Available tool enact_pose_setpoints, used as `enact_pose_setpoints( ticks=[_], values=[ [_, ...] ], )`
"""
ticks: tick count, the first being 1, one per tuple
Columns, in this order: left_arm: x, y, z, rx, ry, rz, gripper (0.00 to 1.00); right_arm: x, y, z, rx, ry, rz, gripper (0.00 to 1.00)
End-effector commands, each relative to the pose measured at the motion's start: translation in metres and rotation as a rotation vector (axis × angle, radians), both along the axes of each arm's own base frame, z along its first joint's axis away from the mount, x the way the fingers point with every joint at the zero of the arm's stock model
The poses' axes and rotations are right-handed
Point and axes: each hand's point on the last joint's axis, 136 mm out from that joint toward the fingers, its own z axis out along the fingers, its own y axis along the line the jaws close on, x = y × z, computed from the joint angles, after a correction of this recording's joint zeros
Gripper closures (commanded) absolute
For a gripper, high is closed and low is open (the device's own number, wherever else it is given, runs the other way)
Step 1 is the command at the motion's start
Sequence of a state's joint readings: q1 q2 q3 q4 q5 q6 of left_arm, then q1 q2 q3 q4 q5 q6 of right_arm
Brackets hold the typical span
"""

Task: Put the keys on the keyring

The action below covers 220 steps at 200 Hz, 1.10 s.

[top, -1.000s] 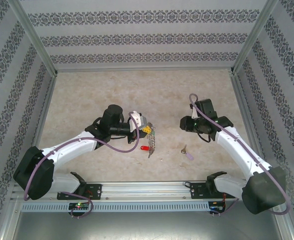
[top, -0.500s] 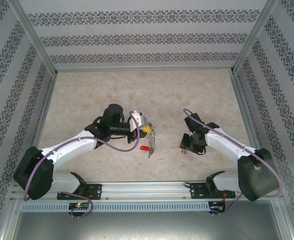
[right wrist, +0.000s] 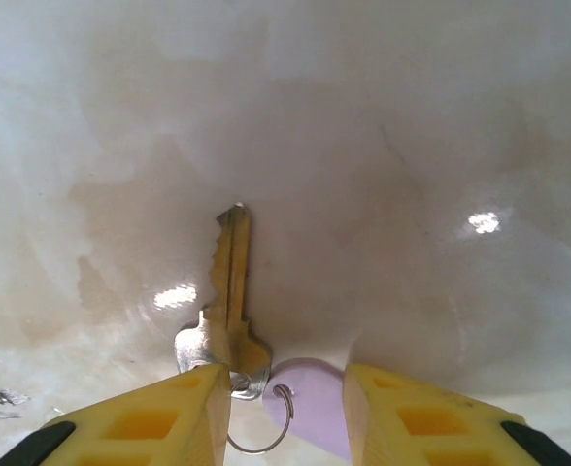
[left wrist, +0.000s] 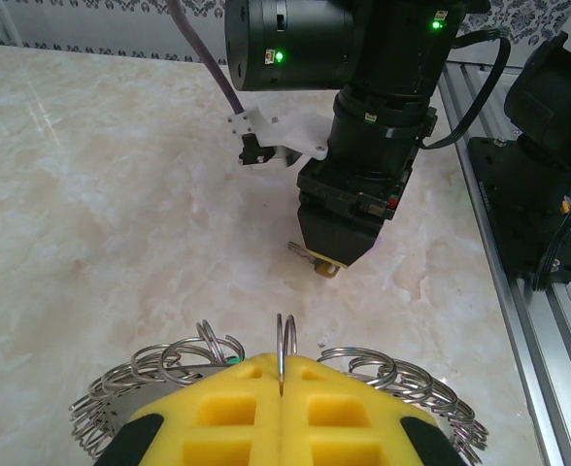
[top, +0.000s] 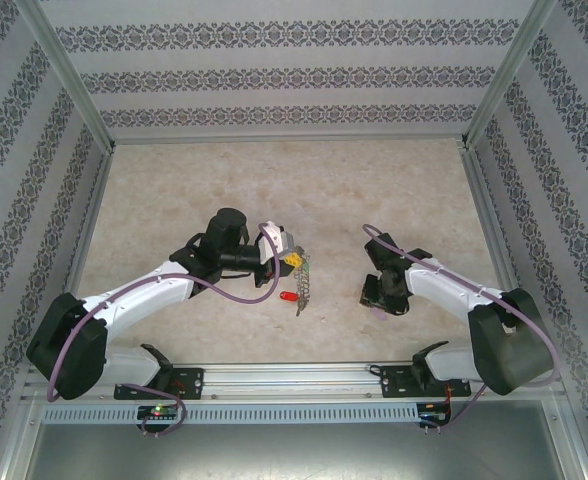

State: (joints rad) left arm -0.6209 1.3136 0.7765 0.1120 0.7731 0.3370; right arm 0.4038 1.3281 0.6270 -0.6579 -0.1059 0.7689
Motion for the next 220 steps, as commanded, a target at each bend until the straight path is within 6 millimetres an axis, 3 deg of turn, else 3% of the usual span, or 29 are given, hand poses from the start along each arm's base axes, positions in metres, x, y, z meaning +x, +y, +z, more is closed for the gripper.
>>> enact_pose_setpoints(
  ticks=[1, 55, 92, 109, 126, 143, 175, 220],
  values=[
    [-0.001, -0.003, 0.02, -0.03, -0.067, -0.016, 1.0, -0.008, 0.011, -0.005, 0.055, 0.019, -0.02, 0.62],
    [-0.002, -0.003, 0.022, -0.033, -0.072, -0.02, 1.0, -0.004, 0.045, -0.003, 0.156, 0.007, -0.045, 0.61],
    [-0.002, -0.001, 0.022, -0.032, -0.076, -0.008, 1.0, 0.009, 0.082, 0.01, 0.304, -0.033, -0.037, 0.6],
    [-0.002, 0.0, 0.023, -0.029, -0.083, 0.0, 1.0, 0.016, 0.094, 0.024, 0.369, -0.055, 0.001, 0.61],
    [-0.002, 0.003, 0.023, -0.024, -0.089, 0.011, 1.0, 0.022, 0.085, 0.038, 0.297, -0.12, 0.085, 0.61],
    [-0.001, 0.005, 0.024, -0.021, -0.098, 0.027, 1.0, 0.027, 0.076, 0.049, 0.171, -0.212, 0.284, 0.61],
    [0.0, 0.009, 0.024, -0.008, -0.104, 0.048, 1.0, 0.022, 0.083, 0.048, 0.068, -0.263, 0.625, 0.64],
    [-0.003, 0.016, 0.025, -0.005, -0.103, 0.076, 1.0, 0.026, 0.061, 0.032, -0.096, -0.16, 0.58, 0.63]
  ],
)
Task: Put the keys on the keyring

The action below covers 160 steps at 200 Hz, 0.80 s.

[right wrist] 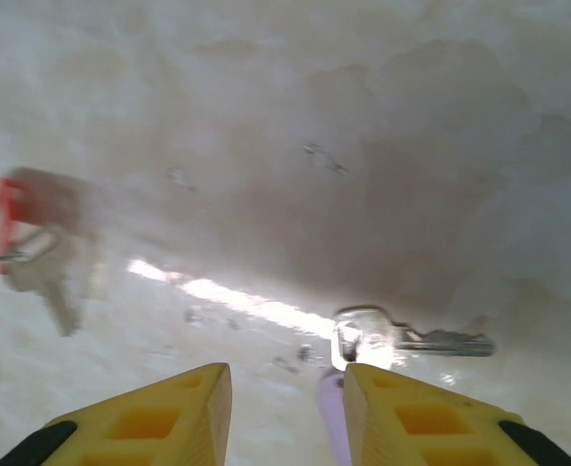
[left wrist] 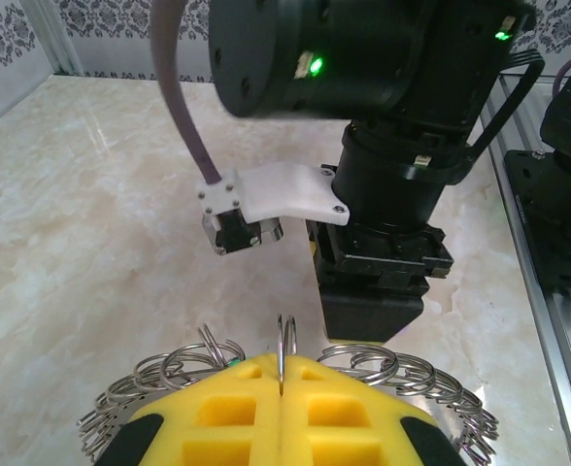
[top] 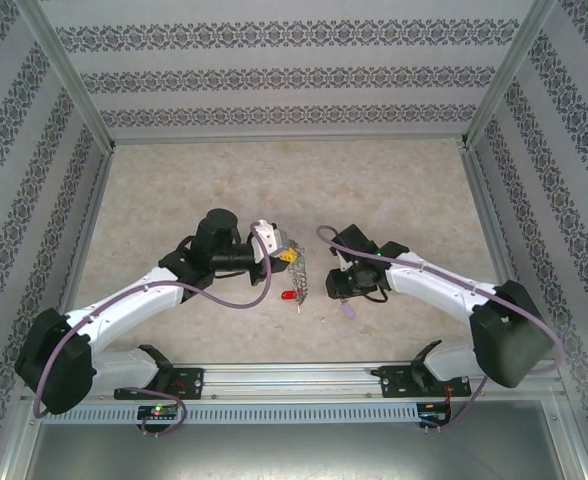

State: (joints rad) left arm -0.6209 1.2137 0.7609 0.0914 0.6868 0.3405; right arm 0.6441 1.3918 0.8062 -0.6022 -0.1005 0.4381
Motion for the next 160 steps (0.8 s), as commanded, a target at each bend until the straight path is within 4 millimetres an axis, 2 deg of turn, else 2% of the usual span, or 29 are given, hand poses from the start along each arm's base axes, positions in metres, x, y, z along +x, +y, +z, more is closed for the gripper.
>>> enact_pose_setpoints(
  ticks=[1, 36, 55, 103, 160],
  values=[
    [-0.006, 0.003, 0.005, -0.001, -0.024, 0.001, 1.0, 0.0, -0.022, -0.007, -0.142, 0.016, 0.001, 0.63],
    [-0.006, 0.002, 0.004, 0.003, -0.013, -0.003, 1.0, -0.005, 0.0, -0.016, -0.037, 0.117, -0.035, 0.69],
    [-0.005, 0.002, 0.006, 0.006, -0.016, -0.006, 1.0, -0.009, -0.001, -0.02, -0.057, 0.149, -0.058, 0.76],
    [-0.003, -0.001, 0.004, 0.006, -0.007, -0.014, 1.0, -0.013, -0.016, -0.023, -0.139, 0.16, -0.079, 0.73],
    [-0.003, -0.004, 0.006, 0.005, -0.006, -0.026, 1.0, -0.013, -0.012, -0.027, -0.131, 0.177, -0.075, 0.77]
  ],
)
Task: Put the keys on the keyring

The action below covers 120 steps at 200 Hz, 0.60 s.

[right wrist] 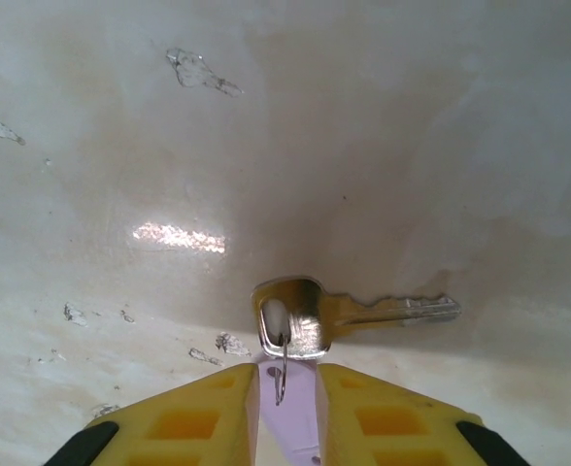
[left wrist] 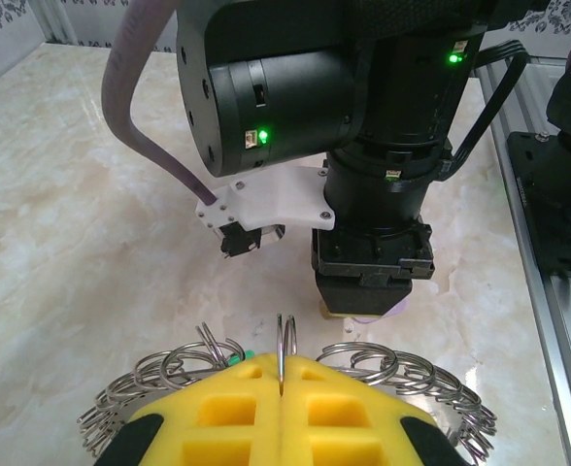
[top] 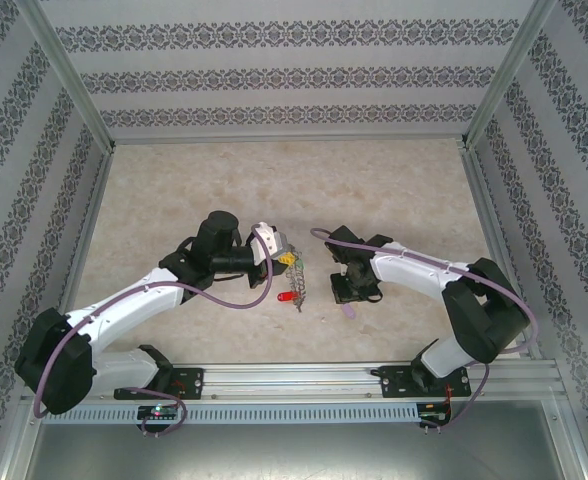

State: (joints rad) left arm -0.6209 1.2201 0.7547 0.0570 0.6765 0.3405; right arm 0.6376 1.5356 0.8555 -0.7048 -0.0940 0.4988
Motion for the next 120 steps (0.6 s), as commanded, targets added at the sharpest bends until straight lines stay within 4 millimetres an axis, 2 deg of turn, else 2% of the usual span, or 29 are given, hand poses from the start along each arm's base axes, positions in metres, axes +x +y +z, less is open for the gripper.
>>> enact_pose_setpoints(
  ticks=[1, 68, 120],
  values=[
    [-0.0016, -0.0061, 0.0176, -0.026, -0.04, -0.035, 1.0, -0.0005, 0.0014, 0.0, -0.015, 0.011, -0.007, 0.77],
    [-0.0026, -0.0052, 0.0141, -0.024, -0.03, -0.032, 1.0, 0.0014, 0.0045, -0.004, -0.01, 0.012, -0.006, 0.86],
    [-0.003, -0.0059, 0.0139, -0.025, -0.028, -0.037, 1.0, 0.0062, 0.0059, -0.0043, -0.014, -0.013, -0.02, 0.81]
  ],
)
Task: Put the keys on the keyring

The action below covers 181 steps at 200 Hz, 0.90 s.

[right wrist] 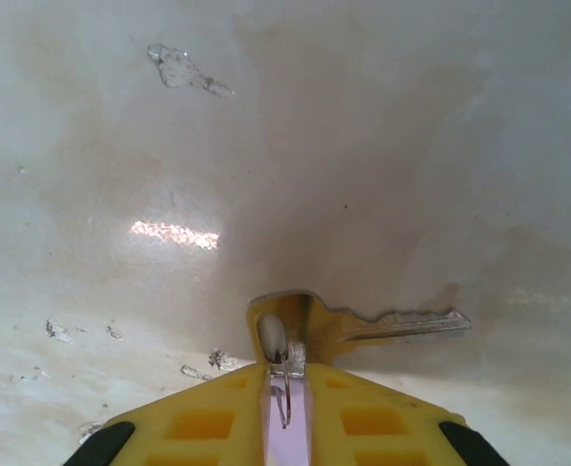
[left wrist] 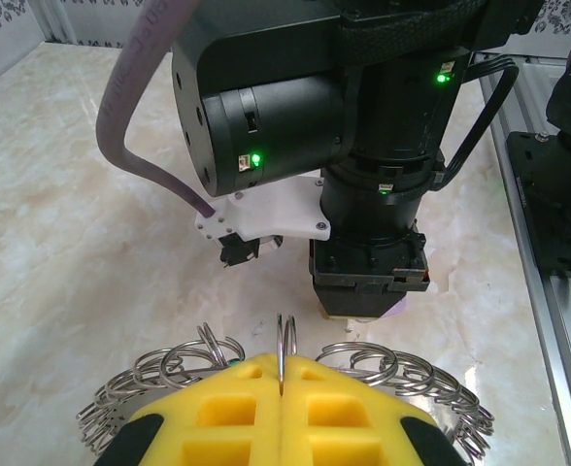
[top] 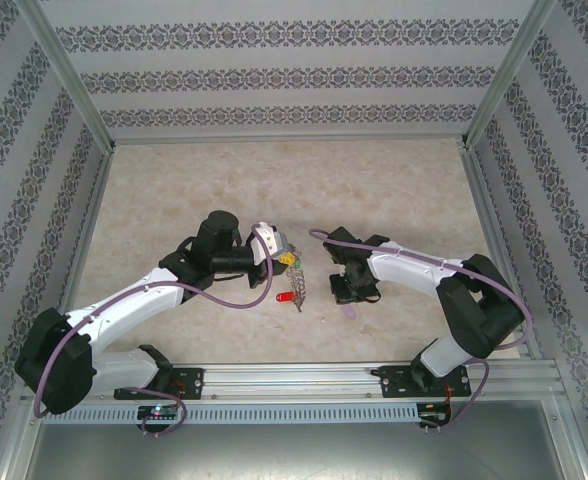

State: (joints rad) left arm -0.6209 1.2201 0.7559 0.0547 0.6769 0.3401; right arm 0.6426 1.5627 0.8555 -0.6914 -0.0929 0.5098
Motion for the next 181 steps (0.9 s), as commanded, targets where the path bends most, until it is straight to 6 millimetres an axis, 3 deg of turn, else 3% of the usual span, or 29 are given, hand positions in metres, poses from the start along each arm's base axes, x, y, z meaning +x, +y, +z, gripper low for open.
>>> enact_pose_setpoints(
  ticks=[1, 71, 181],
  values=[
    [-0.0028, -0.0058, 0.0138, -0.025, -0.029, -0.036, 1.0, 0.0065, 0.0045, 0.002, -0.005, -0.025, -0.015, 0.81],
    [-0.0026, -0.0056, 0.0126, -0.026, -0.026, -0.032, 1.0, 0.0041, 0.0032, -0.003, -0.014, -0.013, -0.013, 0.85],
    [-0.0022, -0.0062, 0.0094, -0.02, -0.018, -0.035, 1.0, 0.0068, 0.0028, 0.0059, -0.01, -0.033, -0.026, 0.82]
  ],
)
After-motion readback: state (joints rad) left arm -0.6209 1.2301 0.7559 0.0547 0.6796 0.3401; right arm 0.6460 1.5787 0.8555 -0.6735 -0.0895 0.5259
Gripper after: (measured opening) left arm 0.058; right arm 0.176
